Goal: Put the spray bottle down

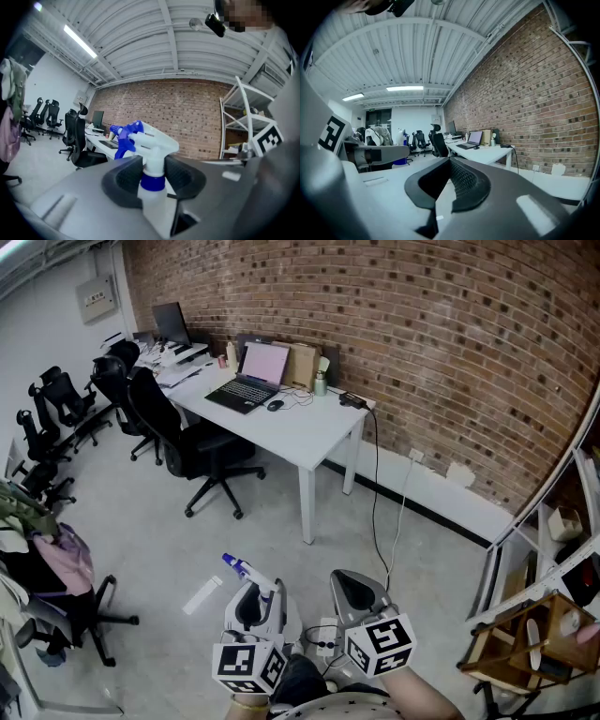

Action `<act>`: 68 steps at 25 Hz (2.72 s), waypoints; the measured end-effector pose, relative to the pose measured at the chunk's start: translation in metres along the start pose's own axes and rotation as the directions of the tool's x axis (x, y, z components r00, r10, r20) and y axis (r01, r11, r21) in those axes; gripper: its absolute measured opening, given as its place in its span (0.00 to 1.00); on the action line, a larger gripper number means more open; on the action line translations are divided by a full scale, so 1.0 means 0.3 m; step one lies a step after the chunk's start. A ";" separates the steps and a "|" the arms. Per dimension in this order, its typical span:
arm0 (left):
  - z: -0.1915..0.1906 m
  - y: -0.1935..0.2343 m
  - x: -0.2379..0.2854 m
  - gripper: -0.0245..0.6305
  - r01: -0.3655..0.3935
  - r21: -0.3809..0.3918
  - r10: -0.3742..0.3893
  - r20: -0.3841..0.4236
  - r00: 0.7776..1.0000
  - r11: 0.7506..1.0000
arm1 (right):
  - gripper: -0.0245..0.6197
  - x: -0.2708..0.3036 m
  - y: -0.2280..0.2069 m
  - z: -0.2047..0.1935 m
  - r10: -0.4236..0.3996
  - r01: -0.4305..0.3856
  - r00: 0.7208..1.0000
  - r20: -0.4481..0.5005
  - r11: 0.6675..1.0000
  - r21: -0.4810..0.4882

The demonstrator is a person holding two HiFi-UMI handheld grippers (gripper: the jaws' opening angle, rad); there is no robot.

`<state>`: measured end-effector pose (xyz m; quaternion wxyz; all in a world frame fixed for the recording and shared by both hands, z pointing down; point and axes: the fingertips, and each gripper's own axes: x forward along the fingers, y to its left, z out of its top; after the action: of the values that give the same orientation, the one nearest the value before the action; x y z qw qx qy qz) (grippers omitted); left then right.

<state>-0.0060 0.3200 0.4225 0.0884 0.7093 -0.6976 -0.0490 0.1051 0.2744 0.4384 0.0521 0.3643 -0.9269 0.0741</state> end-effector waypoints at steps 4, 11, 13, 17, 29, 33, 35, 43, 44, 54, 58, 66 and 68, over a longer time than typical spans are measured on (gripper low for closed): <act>0.001 0.053 0.147 0.25 0.012 -0.010 -0.012 -0.006 1.000 1.000 | 0.04 0.124 -0.077 0.014 -0.017 0.017 1.000 -0.005 1.000 0.014; 0.058 0.148 0.468 0.25 0.079 -0.017 -0.079 -0.020 0.997 0.997 | 0.04 0.421 -0.211 0.084 -0.052 0.052 0.998 -0.021 0.999 0.013; 0.087 0.182 0.564 0.25 0.107 -0.010 -0.107 -0.024 0.994 0.994 | 0.04 0.516 -0.244 0.119 -0.069 0.069 0.998 -0.015 0.997 0.015; 0.147 0.263 0.743 0.25 0.153 -0.004 -0.153 -0.021 0.988 0.988 | 0.04 0.709 -0.287 0.181 -0.097 0.097 0.995 -0.003 0.995 0.000; 0.245 0.462 1.128 0.25 0.231 0.031 -0.231 -0.005 0.973 0.972 | 0.04 1.098 -0.392 0.275 -0.152 0.152 0.988 0.033 0.988 -0.014; 0.255 0.493 1.200 0.25 0.225 0.010 -0.225 -0.010 0.974 0.974 | 0.04 1.137 -0.412 0.279 -0.152 0.152 0.988 0.012 0.988 -0.028; 0.263 0.498 1.239 0.25 0.222 0.010 -0.222 -0.011 0.975 0.975 | 0.04 1.161 -0.434 0.285 -0.151 0.151 0.988 0.007 0.988 -0.022; 0.236 0.521 1.465 0.25 0.204 0.023 -0.204 -0.021 0.979 0.979 | 0.04 1.352 -0.598 0.279 -0.130 0.130 0.992 0.003 0.991 -0.021; 0.231 0.523 1.505 0.25 0.201 0.023 -0.200 -0.022 0.979 0.979 | 0.04 1.384 -0.628 0.284 -0.126 0.126 0.992 0.001 0.992 -0.029; 0.272 0.497 1.962 0.25 0.196 0.049 -0.197 0.004 0.980 0.979 | 0.04 1.678 -0.976 0.402 -0.116 0.116 0.993 0.007 0.990 -0.081; 0.292 0.489 2.147 0.25 0.197 0.070 -0.198 0.017 0.980 0.978 | 0.04 1.786 -1.105 0.423 -0.115 0.114 0.993 -0.008 0.990 -0.087; 0.290 0.493 2.457 0.25 0.193 0.084 -0.196 0.030 0.980 0.978 | 0.04 1.984 -1.307 0.438 -0.112 0.110 0.993 -0.025 0.991 -0.079; 0.279 0.491 2.518 0.25 0.192 0.084 -0.195 0.030 0.980 0.978 | 0.04 2.015 -1.343 0.441 -0.114 0.111 0.993 -0.031 0.991 -0.074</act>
<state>-0.1500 -0.4406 0.4097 0.0412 0.7758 -0.6282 -0.0425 -0.0661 -0.4440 0.4394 0.0856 0.4125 -0.9059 0.0438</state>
